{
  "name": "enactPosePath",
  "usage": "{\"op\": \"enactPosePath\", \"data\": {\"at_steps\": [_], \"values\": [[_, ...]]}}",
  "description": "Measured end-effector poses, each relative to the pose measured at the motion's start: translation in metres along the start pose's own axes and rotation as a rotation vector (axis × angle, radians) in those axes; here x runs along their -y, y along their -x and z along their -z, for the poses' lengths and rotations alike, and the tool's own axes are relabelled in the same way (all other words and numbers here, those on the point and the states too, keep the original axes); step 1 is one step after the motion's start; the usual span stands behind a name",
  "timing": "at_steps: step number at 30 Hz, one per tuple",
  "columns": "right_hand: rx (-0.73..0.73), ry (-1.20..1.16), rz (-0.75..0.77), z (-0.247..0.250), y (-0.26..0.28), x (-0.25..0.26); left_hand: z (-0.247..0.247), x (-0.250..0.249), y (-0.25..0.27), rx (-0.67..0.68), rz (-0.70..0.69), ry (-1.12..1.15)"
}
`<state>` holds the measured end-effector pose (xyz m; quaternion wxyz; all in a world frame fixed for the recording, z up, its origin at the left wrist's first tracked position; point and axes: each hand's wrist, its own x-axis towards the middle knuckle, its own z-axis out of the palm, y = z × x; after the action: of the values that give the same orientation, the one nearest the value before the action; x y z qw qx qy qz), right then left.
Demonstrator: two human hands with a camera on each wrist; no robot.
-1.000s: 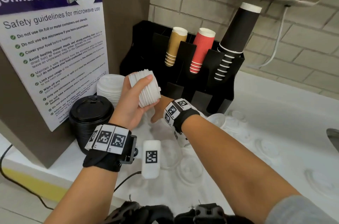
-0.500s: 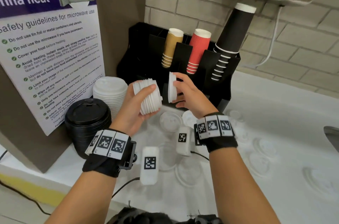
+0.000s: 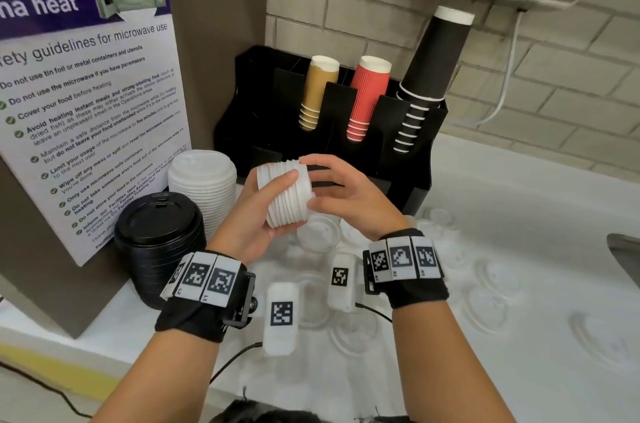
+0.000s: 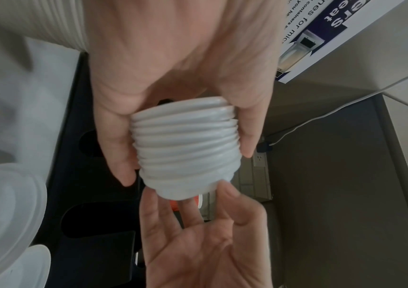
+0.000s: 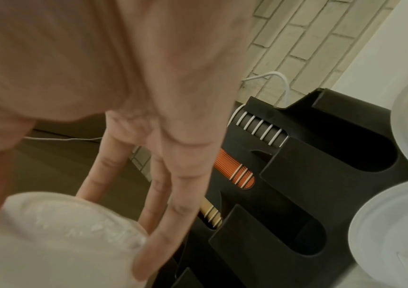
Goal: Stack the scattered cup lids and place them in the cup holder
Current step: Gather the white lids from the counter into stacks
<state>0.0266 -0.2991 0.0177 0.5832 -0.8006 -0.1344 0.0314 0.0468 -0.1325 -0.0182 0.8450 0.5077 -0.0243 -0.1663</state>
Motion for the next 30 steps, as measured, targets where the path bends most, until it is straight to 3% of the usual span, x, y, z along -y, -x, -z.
{"op": "enactPosePath", "data": {"at_steps": [7,10,13,18,22,25,30], "values": [[0.034,-0.003,0.000,-0.002,-0.001,-0.002,0.002,0.001,0.000,0.002,-0.009,0.015],[-0.004,0.005,-0.075,0.003,-0.013,-0.010,0.004,0.001,-0.001,-0.021,-0.029,0.044],[-0.095,0.335,-0.222,0.010,-0.036,-0.028,0.007,-0.001,-0.001,-0.051,-0.051,0.097],[0.397,1.150,-0.505,-0.008,-0.068,-0.071,0.008,-0.001,-0.001,-0.049,-0.041,0.105],[0.529,1.434,-0.512,-0.026,-0.079,-0.082,0.011,0.000,-0.001,-0.057,-0.026,0.110],[0.466,1.299,-0.468,-0.018,-0.077,-0.064,0.013,0.000,-0.002,-0.066,-0.032,0.105],[-0.055,0.516,-0.206,0.021,-0.047,-0.014,0.015,0.000,-0.003,-0.087,-0.055,0.077]]}}
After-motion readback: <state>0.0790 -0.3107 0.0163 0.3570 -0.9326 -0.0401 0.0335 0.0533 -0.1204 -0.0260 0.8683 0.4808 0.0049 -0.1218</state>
